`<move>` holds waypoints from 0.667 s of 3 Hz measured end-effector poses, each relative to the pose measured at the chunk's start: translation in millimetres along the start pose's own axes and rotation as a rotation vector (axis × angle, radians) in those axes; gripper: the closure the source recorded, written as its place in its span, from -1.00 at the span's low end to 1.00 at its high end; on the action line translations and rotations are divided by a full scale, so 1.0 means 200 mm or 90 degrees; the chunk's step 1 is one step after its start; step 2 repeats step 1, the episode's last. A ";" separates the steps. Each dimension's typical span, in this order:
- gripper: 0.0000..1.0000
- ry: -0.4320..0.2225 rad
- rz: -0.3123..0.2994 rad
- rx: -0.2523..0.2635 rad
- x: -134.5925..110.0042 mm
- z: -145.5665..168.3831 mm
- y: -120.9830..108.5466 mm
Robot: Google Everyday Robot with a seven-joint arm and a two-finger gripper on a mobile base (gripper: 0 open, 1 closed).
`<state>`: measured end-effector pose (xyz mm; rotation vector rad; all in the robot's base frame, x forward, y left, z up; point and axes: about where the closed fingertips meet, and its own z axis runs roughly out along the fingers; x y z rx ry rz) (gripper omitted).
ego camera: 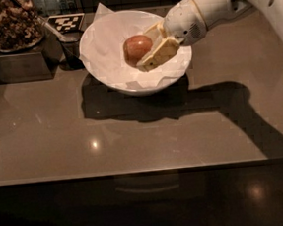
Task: Pick apple from white bowl
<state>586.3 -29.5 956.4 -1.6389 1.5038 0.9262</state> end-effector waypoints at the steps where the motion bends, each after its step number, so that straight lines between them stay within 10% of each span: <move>1: 1.00 -0.004 -0.032 0.007 -0.14 -0.11 0.09; 2: 1.00 -0.004 -0.032 0.007 -0.14 -0.11 0.09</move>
Offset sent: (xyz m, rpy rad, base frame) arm 0.0000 0.0000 0.0000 0.0000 0.0000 0.0000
